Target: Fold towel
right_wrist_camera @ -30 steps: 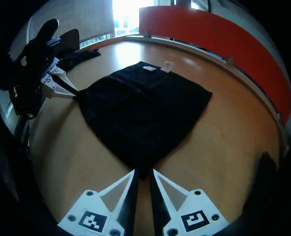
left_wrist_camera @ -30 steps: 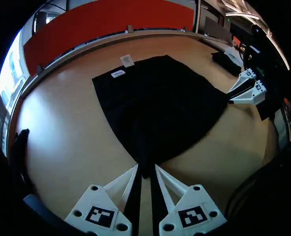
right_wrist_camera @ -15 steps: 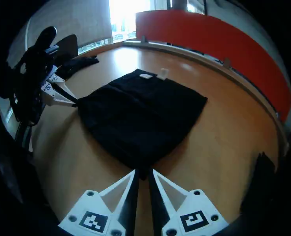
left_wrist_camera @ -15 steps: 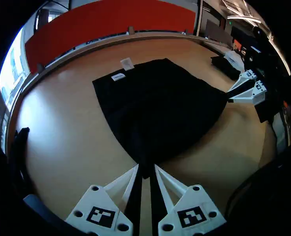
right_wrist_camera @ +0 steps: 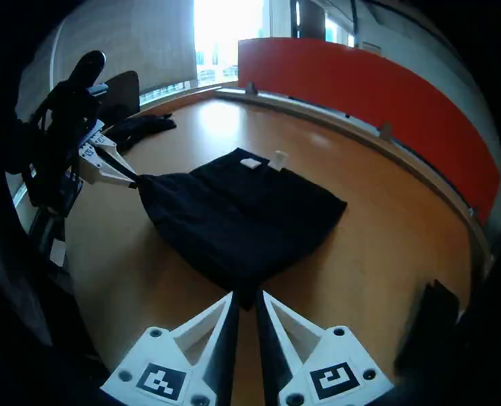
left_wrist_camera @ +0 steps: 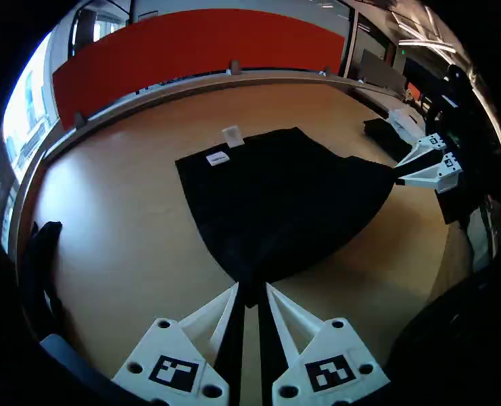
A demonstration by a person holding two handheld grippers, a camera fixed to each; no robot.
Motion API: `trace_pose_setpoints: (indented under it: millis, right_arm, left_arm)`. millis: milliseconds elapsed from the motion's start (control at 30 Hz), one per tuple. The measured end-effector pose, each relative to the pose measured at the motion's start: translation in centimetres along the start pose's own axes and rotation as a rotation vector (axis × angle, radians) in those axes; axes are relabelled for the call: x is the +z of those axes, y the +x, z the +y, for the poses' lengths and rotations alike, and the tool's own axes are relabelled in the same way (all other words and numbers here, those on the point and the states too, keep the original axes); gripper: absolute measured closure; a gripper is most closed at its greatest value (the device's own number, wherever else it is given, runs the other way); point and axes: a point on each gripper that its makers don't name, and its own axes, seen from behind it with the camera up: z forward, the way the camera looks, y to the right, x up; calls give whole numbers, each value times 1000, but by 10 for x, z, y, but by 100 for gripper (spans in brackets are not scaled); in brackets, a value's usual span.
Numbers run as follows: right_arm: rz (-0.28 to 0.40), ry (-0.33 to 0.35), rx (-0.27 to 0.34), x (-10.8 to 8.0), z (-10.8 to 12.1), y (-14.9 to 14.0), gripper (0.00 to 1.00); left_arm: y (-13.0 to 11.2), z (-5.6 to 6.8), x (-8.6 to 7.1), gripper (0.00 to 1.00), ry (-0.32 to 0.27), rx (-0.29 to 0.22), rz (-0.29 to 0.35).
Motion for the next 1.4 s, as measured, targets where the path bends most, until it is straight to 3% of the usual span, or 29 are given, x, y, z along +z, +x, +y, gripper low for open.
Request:
trace_pose_setpoints:
  millis: [667,1400]
  right_arm:
    - [47,-4,13,-41,3,35,83]
    - [69,-1,7,-65,3,59,83]
  left_arm:
    - [38,9,-38,88,-14,-10,37]
    - [56,13,-65,88,-32,-38,56]
